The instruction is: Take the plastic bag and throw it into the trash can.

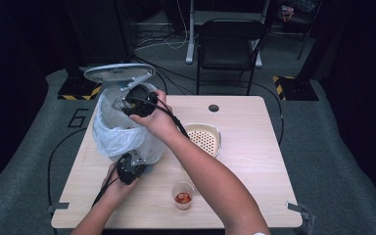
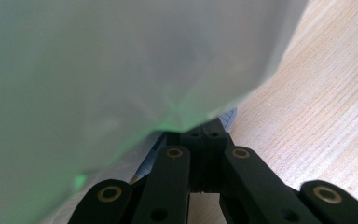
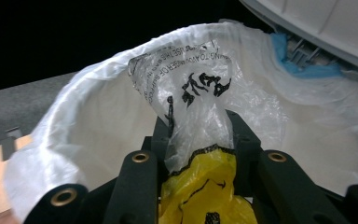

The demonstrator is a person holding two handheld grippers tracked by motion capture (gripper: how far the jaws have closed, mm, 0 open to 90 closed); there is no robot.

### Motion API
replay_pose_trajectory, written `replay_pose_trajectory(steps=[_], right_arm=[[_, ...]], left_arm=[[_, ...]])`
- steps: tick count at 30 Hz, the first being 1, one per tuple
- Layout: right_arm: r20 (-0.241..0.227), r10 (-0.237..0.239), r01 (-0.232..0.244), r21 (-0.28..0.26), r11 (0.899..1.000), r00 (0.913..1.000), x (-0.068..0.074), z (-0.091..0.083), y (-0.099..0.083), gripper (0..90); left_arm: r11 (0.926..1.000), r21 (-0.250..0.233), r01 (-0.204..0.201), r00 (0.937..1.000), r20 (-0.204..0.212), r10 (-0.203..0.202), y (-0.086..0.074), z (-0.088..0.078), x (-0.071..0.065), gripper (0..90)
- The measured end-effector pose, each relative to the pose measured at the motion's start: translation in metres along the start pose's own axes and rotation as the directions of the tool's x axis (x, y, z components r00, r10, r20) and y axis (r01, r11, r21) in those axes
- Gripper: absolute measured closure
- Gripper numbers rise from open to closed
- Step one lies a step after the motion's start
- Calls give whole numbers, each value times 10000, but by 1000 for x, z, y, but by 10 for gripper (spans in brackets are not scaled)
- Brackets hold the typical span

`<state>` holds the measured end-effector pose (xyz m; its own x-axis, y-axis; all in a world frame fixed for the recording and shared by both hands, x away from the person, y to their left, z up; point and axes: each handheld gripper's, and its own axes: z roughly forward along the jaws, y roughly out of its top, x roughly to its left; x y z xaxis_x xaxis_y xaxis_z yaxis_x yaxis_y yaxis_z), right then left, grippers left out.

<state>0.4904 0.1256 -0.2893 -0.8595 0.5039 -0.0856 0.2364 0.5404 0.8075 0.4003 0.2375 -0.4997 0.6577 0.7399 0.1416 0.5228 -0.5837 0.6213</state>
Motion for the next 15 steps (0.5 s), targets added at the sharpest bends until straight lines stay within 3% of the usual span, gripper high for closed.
replay_pose_trajectory(steps=[3,5,9,15], right_arm=[[127,-70,69,38,10000,9999,-1,5,-1,643],[326,-221,223,-31,9997,9992,-1,6,-1,578],[472,-70,78,-161,9998,9989,1,5,0,446],[435,-167,176,-217,9996,9989,0,0,0,429]], left_arm=[[10000,3,-20,10000,10,20,0,0,0,900],[10000,-8,2,10000,11,-2,0,0,0,900],[10000,10,20,10000,58,-20,0,0,1,900],[10000,-11,-5,10000,38,5,0,0,1,900]])
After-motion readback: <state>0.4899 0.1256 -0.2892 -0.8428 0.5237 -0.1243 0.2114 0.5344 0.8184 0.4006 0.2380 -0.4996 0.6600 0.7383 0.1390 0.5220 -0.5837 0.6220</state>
